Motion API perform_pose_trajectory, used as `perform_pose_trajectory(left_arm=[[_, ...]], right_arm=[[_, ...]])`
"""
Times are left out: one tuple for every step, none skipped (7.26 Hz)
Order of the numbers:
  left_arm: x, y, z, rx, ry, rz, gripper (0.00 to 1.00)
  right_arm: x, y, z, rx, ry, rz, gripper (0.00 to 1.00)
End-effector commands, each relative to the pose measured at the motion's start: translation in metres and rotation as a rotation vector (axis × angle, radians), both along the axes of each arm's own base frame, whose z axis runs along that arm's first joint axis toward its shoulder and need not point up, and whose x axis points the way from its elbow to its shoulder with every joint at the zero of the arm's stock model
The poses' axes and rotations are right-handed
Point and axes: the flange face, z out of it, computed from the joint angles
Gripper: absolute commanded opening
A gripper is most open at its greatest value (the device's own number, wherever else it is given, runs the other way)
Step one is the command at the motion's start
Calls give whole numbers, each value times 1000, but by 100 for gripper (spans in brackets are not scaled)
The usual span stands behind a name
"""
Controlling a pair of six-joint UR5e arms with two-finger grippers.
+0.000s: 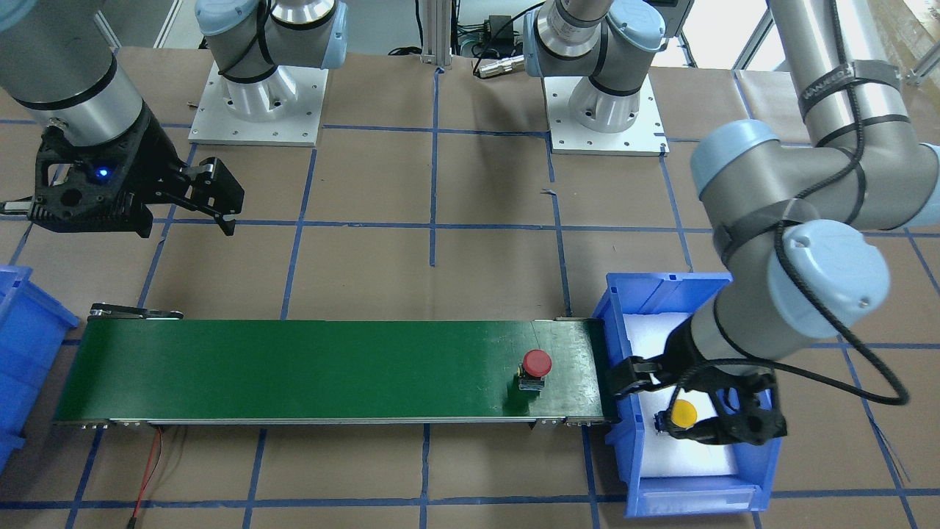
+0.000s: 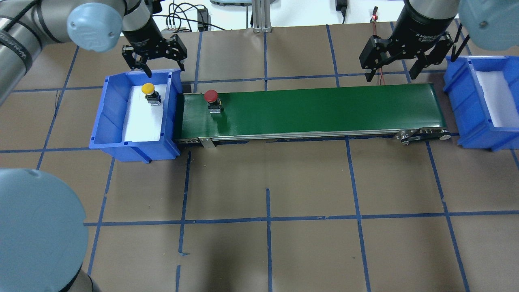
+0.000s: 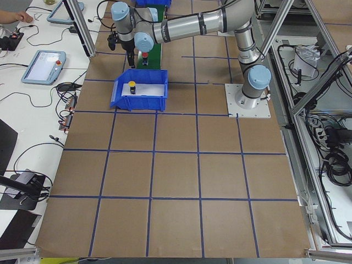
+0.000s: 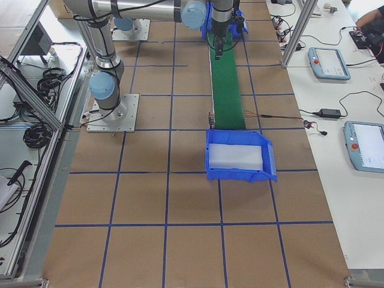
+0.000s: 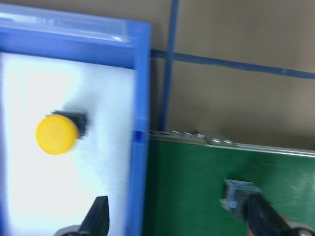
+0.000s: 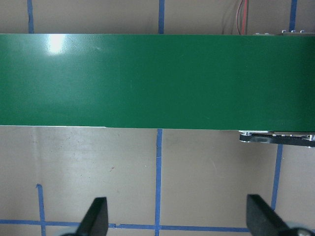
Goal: Transport two buttons from left to right
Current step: 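Lower the left gripper into the bin and grasp the yellow button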
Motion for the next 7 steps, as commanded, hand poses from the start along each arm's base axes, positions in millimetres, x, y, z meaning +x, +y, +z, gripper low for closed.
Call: perform_pose_trajectory(left_arm=[[77,-7,-20,3,-14,-26,99],[76,-9,-42,26,-9,-34,98],[76,-8,-55,43,-3,-36,98],[75,-7,-65,59,0,-37,98],[72,-5,-74,74,11,-29,98],[70,-5,-78,54,1,-52,98],[70,-6,-81,37,-1,-55,97]], right_arm=[[-1,1,1,0,8,2,100],[-1,1,1,-1,8,1,100],[0,0,0,0,8,2,100],[1,1,1,0,6,4,100],[-2,0,-1,3,9,-1,100],[1,1,0,0,8,5,100],[-1,1,0,2,8,1,100]])
